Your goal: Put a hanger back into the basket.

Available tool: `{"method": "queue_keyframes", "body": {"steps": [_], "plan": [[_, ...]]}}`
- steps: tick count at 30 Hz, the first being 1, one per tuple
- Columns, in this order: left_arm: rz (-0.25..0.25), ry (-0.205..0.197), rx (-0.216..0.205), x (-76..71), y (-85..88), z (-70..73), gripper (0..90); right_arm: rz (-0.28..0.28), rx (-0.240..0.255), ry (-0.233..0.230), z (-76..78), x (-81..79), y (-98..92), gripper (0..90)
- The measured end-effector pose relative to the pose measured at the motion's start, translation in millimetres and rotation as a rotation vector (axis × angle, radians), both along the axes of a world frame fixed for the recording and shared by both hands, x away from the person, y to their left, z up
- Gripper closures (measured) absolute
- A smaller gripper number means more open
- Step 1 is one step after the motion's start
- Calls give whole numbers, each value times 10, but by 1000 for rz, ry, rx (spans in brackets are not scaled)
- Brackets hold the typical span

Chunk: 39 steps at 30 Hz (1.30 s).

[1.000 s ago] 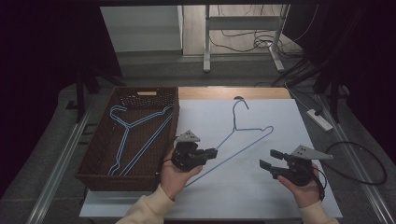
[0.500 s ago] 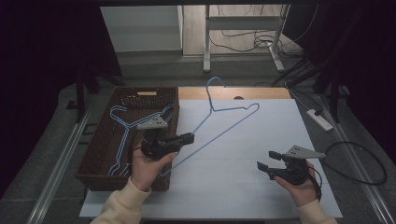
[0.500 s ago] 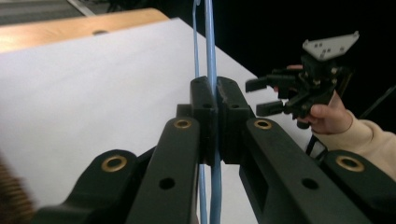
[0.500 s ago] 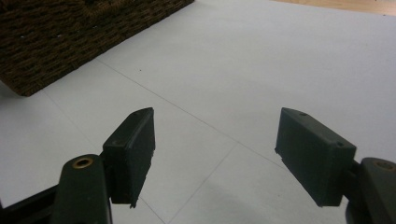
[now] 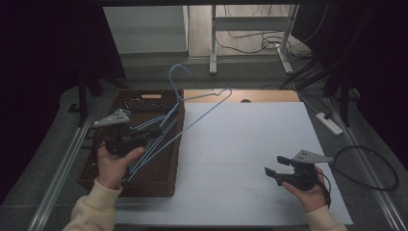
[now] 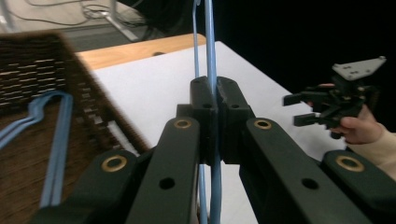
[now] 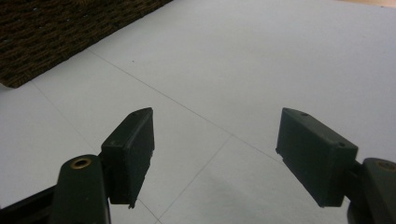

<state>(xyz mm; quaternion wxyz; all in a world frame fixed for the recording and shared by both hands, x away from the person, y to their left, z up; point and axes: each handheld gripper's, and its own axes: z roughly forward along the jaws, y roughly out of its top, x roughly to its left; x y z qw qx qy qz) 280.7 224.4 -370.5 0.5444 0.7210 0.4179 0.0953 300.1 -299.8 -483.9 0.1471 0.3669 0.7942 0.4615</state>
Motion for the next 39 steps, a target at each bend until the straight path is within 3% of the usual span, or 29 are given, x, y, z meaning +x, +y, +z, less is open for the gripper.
{"method": "queue_keyframes", "body": {"steps": [10,22,28,39], "plan": [[116,19,17,5,529,-186,863,0,-25,0,-16,5,16,283],[201,24,27,-40,999,-309,864,-4,-30,5,-28,8,15,283],[197,49,49,-44,1055,-379,864,-2,-36,7,-37,17,23,283],[182,148,115,152,942,-590,863,-2,-39,9,-37,20,24,285]]}}
